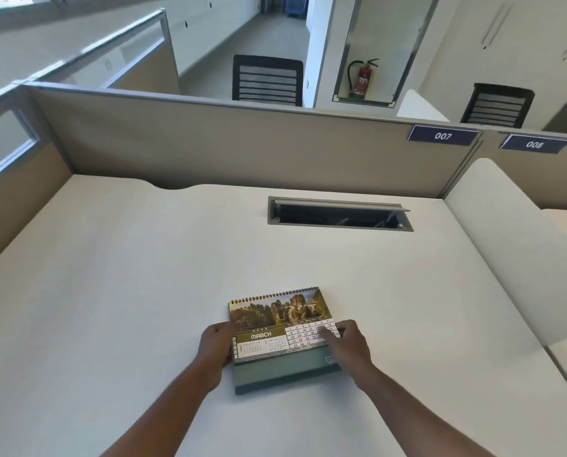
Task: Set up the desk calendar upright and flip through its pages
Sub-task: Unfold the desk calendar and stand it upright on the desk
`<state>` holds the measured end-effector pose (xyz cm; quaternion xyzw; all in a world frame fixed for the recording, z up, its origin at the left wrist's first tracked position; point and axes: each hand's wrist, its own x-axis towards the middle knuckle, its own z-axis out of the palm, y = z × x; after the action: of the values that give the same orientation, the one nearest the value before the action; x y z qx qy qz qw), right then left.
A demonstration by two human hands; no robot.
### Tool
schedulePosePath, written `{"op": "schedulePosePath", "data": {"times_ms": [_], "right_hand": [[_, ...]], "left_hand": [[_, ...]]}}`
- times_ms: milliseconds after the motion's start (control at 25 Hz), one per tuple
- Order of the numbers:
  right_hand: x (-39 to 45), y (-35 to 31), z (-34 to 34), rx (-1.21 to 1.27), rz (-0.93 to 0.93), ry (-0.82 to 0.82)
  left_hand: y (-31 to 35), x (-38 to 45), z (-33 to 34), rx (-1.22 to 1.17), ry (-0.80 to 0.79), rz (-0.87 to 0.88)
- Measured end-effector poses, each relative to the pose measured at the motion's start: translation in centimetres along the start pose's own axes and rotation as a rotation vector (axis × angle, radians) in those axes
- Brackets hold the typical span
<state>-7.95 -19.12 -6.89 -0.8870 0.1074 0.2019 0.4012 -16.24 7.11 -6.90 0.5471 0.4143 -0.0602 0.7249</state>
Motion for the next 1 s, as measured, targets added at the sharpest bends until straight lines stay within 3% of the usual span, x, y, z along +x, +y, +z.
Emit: {"op": "schedulePosePath", "data": {"times_ms": [280,520,880,1000], "right_hand": [[0.6,-0.4,-0.3,0.379,0.158,-0.130],[1.0,-0.3,-1.2,0.639,0.155,-0.233],[1.3,-2.6,-3.0,0.737,0.187,-0.438],[1.5,-3.3,-3.3,0.687,0.179,-0.431]], "left_hand": [[0.9,-0.6,-0.7,-0.145,-0.218,0.005],[2.2,-0.8,-2.0,-0.087,-0.425,0.044],[3.8,-1.5,-1.2,-0.065,-0.450,-0.078],[3.8,-1.4,-0.9,-0.045,-0.360,-0.122]]}}
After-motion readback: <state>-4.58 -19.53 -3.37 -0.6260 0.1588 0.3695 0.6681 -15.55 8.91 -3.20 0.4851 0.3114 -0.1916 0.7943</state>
